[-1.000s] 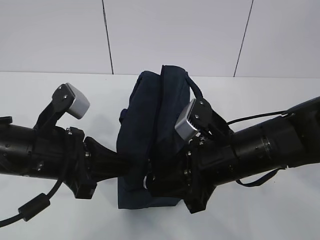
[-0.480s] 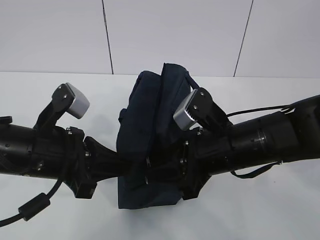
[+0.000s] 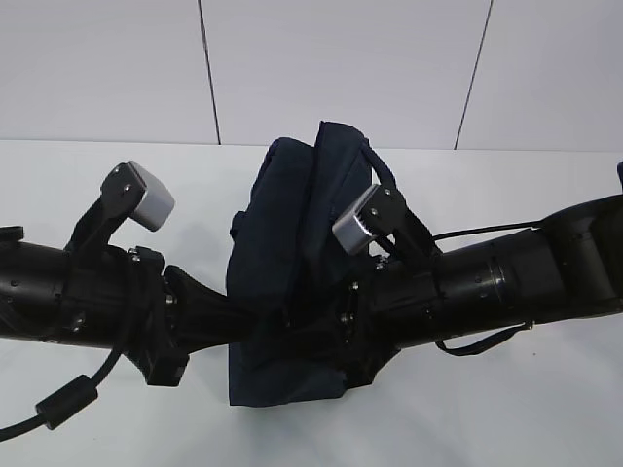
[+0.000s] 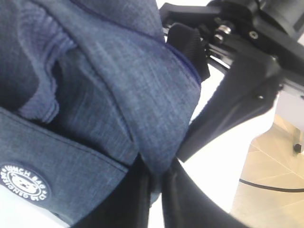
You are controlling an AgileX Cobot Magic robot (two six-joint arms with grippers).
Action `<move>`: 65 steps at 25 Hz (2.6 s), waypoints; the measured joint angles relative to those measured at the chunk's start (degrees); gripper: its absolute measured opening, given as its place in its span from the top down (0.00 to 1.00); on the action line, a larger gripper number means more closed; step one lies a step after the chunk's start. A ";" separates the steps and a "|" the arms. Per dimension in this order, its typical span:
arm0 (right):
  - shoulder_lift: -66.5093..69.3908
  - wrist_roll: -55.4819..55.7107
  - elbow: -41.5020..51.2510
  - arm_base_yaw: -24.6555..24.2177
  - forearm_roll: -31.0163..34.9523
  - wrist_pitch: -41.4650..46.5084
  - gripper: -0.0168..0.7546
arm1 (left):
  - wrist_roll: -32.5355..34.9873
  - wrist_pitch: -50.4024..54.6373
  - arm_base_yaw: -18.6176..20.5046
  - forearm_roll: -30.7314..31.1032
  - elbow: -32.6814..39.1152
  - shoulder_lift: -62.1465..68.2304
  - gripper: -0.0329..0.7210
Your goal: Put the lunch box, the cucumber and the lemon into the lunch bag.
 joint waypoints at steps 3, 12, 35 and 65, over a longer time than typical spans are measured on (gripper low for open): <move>0.00 0.00 0.00 0.00 0.34 -0.10 0.53 | 0.00 0.00 0.00 0.00 0.00 0.00 0.94; 0.00 -0.13 -0.09 0.00 0.78 -1.55 0.66 | 0.00 -0.10 0.00 0.00 0.00 0.00 0.94; 2.14 2.34 -1.18 0.00 1.04 -2.13 0.66 | 0.00 0.09 0.00 0.00 -0.02 0.13 0.94; 2.76 2.43 -2.30 0.00 1.04 -0.41 0.90 | 0.00 0.25 0.00 0.00 -0.02 0.13 0.94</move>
